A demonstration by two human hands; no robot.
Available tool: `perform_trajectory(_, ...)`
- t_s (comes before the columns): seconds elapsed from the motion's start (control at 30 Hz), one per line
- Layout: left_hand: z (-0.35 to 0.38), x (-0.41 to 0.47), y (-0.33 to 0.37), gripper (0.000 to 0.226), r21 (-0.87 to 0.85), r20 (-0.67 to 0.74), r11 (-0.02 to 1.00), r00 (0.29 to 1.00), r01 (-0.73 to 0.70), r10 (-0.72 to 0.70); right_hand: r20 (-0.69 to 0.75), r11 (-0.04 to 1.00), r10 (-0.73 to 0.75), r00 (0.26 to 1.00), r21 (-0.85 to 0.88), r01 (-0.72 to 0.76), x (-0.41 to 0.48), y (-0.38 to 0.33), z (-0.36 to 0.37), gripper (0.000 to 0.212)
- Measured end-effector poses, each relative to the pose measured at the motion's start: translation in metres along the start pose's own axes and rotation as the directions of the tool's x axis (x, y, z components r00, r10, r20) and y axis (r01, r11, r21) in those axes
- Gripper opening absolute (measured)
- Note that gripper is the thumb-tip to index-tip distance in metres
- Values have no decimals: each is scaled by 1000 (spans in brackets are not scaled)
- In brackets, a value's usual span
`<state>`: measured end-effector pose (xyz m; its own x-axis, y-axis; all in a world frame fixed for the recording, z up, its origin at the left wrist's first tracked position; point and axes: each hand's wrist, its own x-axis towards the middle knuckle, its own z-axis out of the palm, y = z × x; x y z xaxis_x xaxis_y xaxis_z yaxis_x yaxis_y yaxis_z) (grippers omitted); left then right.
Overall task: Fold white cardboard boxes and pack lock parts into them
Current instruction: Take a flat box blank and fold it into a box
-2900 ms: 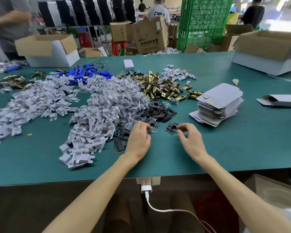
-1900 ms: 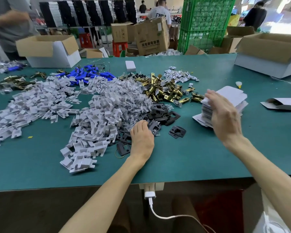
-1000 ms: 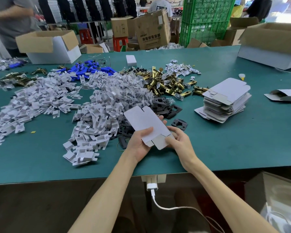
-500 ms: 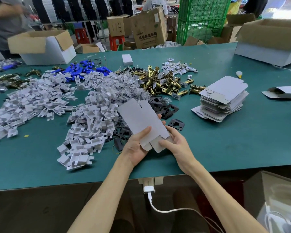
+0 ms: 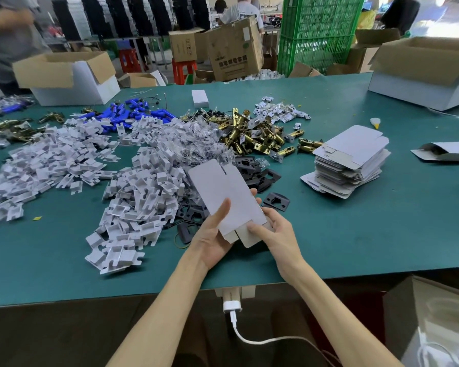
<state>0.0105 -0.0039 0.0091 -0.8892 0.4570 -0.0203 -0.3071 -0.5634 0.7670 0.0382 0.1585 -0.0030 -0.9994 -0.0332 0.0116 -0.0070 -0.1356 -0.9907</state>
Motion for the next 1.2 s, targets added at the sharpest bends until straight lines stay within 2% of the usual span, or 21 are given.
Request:
perform_trajectory(0.1, 2, -2, 0, 101, 91, 79, 996, 997, -16, 9, 31, 992, 60, 998, 113, -63, 0, -3, -6, 34)
perform_trajectory(0.2, 5, -3, 2, 113, 113, 139, 994, 990, -5, -11, 53, 971, 109, 993, 210, -117, 1, -6, -9, 35)
perform_trajectory(0.33, 5, -3, 2, 103, 154, 156, 988, 986, 34, -59, 91, 956, 123, 988, 258, -143, 1, -11, -11, 47)
perform_trajectory(0.4, 7, -4, 3, 106, 179, 183, 984, 982, 24, -57, 119, 953, 134, 984, 255, -161, 0, -14, -12, 53)
perform_trajectory(0.53, 9, -5, 3, 104, 218, 221, 976, 974, 5, -54, 156, 936, 149, 976, 295, -190, 0, -15, -15, 53)
perform_trajectory(0.87, 11, -7, 4, 108, 197, 129, 980, 991, -4, -22, 149, 937, 129, 980, 307, -170, 0, -14, -13, 48)
perform_trajectory(1.2, 10, -7, 2, 119, 196, 71, 979, 997, -52, 39, 81, 957, 120, 989, 257, -137, -1, -12, -9, 54)
